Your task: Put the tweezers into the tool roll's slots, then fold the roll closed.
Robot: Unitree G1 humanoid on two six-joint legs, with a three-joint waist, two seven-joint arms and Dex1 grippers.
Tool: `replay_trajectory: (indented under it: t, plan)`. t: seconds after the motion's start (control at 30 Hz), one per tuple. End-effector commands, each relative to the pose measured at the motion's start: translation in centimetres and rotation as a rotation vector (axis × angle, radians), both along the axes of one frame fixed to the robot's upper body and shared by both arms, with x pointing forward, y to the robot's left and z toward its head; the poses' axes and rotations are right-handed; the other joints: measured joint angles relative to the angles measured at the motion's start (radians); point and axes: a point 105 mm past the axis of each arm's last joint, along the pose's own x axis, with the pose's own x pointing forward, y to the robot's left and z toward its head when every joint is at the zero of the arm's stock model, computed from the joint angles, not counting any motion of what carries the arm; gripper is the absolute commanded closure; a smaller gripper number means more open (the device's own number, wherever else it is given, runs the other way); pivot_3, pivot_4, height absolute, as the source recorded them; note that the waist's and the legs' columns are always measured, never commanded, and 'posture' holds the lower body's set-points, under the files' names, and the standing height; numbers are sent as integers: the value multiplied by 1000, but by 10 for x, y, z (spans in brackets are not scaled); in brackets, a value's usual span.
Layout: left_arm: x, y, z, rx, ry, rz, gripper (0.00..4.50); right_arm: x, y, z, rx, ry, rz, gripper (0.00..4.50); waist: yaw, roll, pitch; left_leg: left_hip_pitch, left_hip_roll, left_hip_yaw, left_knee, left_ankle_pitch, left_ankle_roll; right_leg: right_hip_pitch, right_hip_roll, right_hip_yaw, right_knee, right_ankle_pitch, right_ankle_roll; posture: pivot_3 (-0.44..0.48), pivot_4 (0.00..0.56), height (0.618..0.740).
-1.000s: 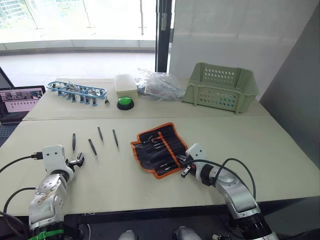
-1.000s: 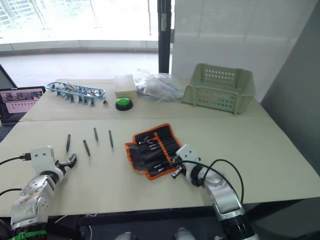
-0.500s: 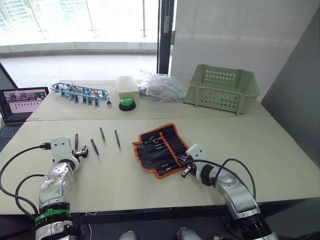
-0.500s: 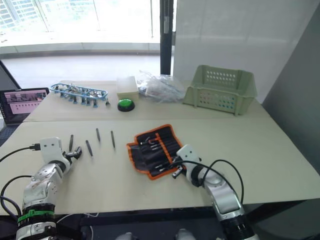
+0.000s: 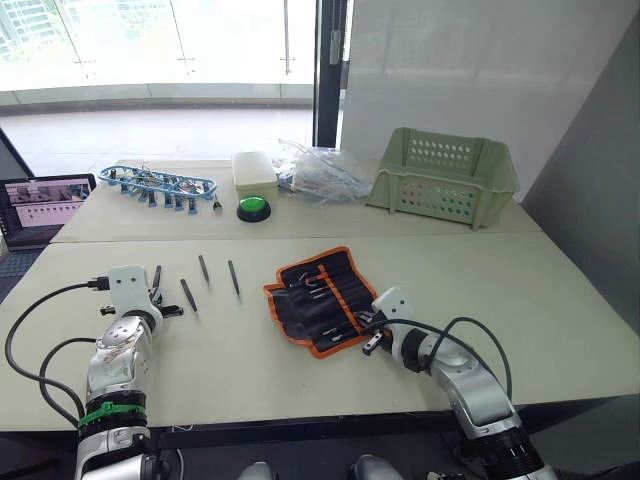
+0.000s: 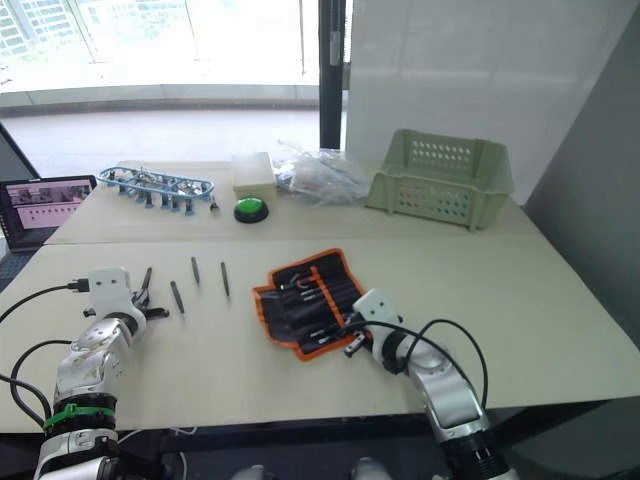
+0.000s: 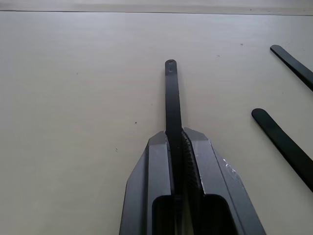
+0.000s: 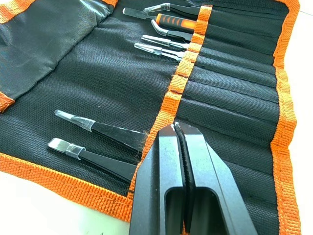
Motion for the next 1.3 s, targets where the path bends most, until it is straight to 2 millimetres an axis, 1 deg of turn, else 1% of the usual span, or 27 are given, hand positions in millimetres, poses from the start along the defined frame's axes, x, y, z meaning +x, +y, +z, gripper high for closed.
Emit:
replay_trajectory:
  t: [0.03,0.17,0.23,0.3,0.37,0.4,0.47,0.5,0.53,0.6,0.7,0.73,0.8,0.87,0.9,0.93,0.97,1.0,1.03,1.1,1.2,1.3]
  plan:
    - [-3,-4,-15,-16,43,-10,4455,-8,3,-15,-10,70,18,4500,0,0,0,0,0,0,0,0,0,0,0,0,0,0,0,0,150,725]
    - [-7,3,-2,19,-3,10,4455,-9,3,-15,-10,71,16,4500,-1,0,0,0,0,0,-4,0,0,-1,0,0,-2,0,0,0,150,725]
    - [-10,8,11,46,-40,14,4455,-9,3,-15,-11,71,18,4500,-3,-1,1,0,0,0,-6,0,0,-1,0,0,-3,0,0,0,150,725]
    - [-12,11,19,60,-61,14,4455,-9,3,-15,-11,72,18,4500,-5,-3,2,0,0,0,-8,0,0,-1,0,0,-4,0,1,0,150,725]
    - [-14,7,49,134,-124,-55,4455,-10,2,-15,-13,74,20,4500,-10,-6,3,-1,0,0,-12,0,0,-2,0,0,-8,3,7,0,150,725]
    - [-16,4,63,160,-148,-85,4455,-10,2,-15,-15,75,22,4500,-11,-8,3,-3,0,0,-13,0,1,-3,1,0,-10,4,7,0,150,725]
    - [-18,-5,82,202,-183,-154,4455,-11,1,-16,-18,77,24,4500,-10,-12,3,-12,1,0,-13,2,4,-11,1,0,-10,4,7,0,150,725]
    - [-19,-8,89,206,-194,-176,4455,-11,1,-16,-19,77,25,4500,-9,-12,3,-17,1,0,-12,5,7,-16,0,0,-10,5,6,0,150,725]
    - [-19,-13,96,212,-209,-205,4455,-11,1,-16,-20,78,26,4500,-8,-12,3,-20,0,0,-12,5,7,-18,0,0,-11,6,7,0,150,725]
    - [-19,-34,115,219,-259,-311,4455,-11,1,-16,-22,79,28,4500,-7,-12,3,-20,0,1,-13,4,6,-18,-1,0,-12,8,3,0,150,725]
    - [-19,-79,131,175,-314,-541,4455,-11,1,-16,-22,79,27,4500,-6,-12,3,-22,-1,1,-12,3,4,-18,-1,0,-13,8,3,0,150,725]
    - [-21,-103,131,119,-313,-657,4455,-11,1,-16,-22,79,26,4500,-6,-12,3,-23,-1,1,-12,3,4,-18,-1,0,-14,8,3,0,150,725]
    - [-26,-139,123,40,-264,-860,4455,-12,1,-16,-22,80,26,4500,-7,-12,3,-23,-1,0,-12,3,4,-18,-1,0,-14,7,5,0,150,725]
    - [-30,-157,114,11,-212,-958,4455,-13,2,-17,-22,80,27,4500,-9,-11,3,-23,-1,0,-12,3,4,-18,-1,0,-14,6,7,0,150,725]
    - [-30,-161,111,5,-192,-980,4455,-13,2,-17,-22,81,28,4500,-12,-11,4,-23,-1,1,-12,3,4,-19,-1,1,-14,5,7,0,150,725]
    - [-33,-170,104,11,-144,-1031,4455,-13,3,-17,-23,81,29,4500,-13,-11,4,-23,-1,1,-12,3,5,-19,0,1,-14,5,8,0,150,725]
    - [-30,-180,93,18,-80,-1065,4455,-14,4,-18,-30,80,34,4500,-12,-11,4,-23,-1,0,-13,3,5,-19,0,1,-13,4,8,0,150,725]
    - [-34,-196,83,17,5,-1147,4455,-15,4,-17,-36,78,37,4500,-9,-11,4,-23,0,0,-13,3,5,-19,1,1,-13,4,8,0,150,725]
    - [-37,-205,75,17,66,-1201,4455,-16,4,-17,-40,76,38,4500,-8,-11,4,-23,-1,-1,-12,3,5,-19,1,1,-12,3,9,0,150,725]
    - [-40,-214,68,67,168,-1253,4455,-17,4,-17,-56,69,36,4500,-7,-11,4,-23,-1,-1,-12,4,5,-18,1,1,-13,3,9,0,150,725]
    - [-44,-217,72,90,226,-1316,4455,-20,5,-17,-62,64,35,4500,-12,-10,4,-23,-1,-1,-11,4,5,-19,1,2,-13,3,10,0,150,725]
    - [-47,-214,69,128,295,-1342,4455,-22,8,-17,-58,64,28,4500,-13,-10,4,-23,-1,-1,-12,3,5,-20,2,1,-12,1,9,0,150,725]
